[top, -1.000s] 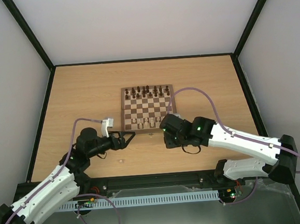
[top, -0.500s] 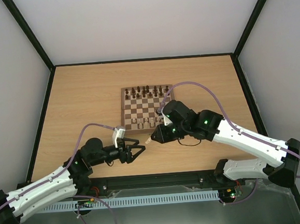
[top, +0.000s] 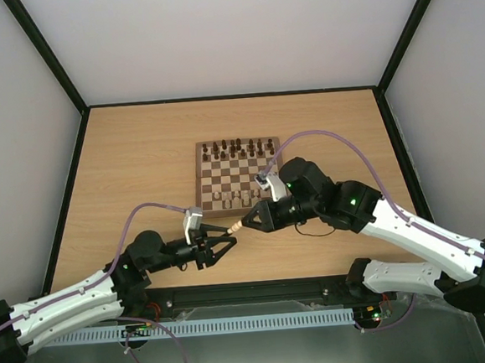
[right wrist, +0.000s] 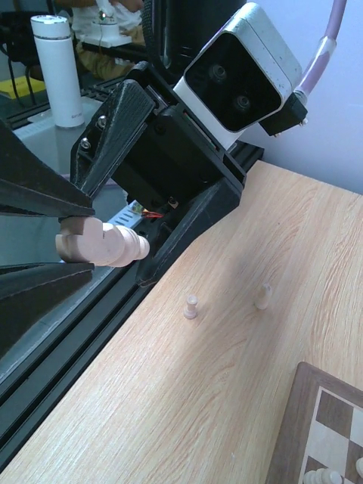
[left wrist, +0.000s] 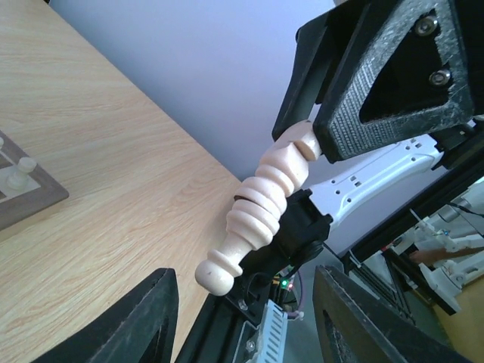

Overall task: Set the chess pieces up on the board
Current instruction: Place the chess piece on the chessboard.

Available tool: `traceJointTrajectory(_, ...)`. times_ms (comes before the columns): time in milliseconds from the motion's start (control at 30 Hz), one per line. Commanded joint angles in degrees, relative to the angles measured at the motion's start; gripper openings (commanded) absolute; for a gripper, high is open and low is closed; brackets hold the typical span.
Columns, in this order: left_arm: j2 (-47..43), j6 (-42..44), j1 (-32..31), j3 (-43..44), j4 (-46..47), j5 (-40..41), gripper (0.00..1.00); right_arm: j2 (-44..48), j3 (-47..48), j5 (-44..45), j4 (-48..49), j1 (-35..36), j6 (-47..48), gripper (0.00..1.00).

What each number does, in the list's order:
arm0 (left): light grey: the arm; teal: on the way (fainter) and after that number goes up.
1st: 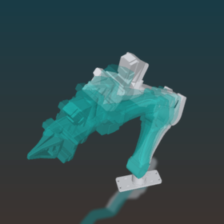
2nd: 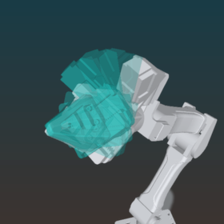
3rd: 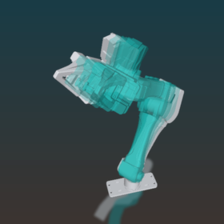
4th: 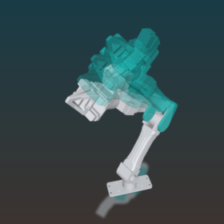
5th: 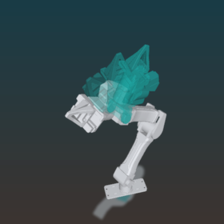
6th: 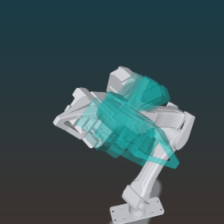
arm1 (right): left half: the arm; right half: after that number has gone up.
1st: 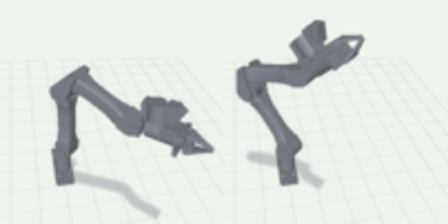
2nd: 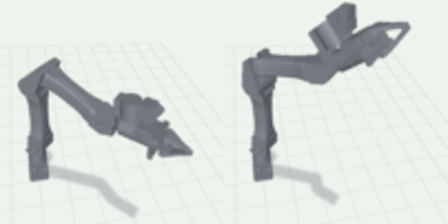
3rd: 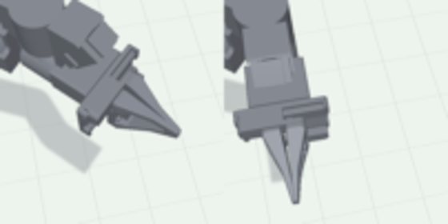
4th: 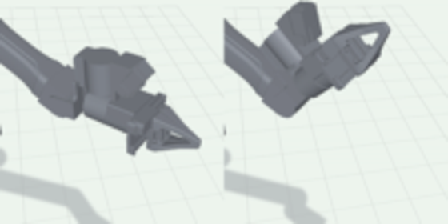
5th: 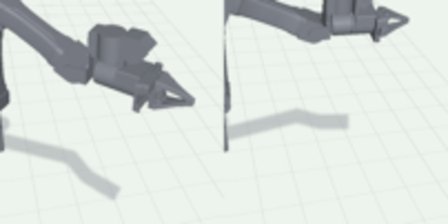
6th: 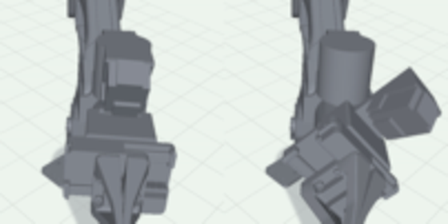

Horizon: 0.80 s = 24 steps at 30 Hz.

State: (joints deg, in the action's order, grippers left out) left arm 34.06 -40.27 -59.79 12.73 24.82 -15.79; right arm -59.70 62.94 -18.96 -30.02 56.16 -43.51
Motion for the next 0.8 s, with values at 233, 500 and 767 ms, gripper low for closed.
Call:
traceJointTrajectory(233, -1.07, 1.07, -0.78, -1.29, 5.49, 4.42, 0.48, 1.86, -2.38, -3.54, 2.15, -0.7, 0.05, 0.16)
traceJointTrajectory(500, 0.16, 1.6, -0.83, -0.87, 6.08, 4.82, 0.32, 2.37, -3.19, -3.19, 1.38, -1.29, 0.88, 0.16)
traceJointTrajectory(767, 1.41, 1.4, -0.84, -0.87, 6.58, 3.9, 0.34, 2.51, -3.16, -3.1, 1.2, -2.42, 1.52, 0.16)
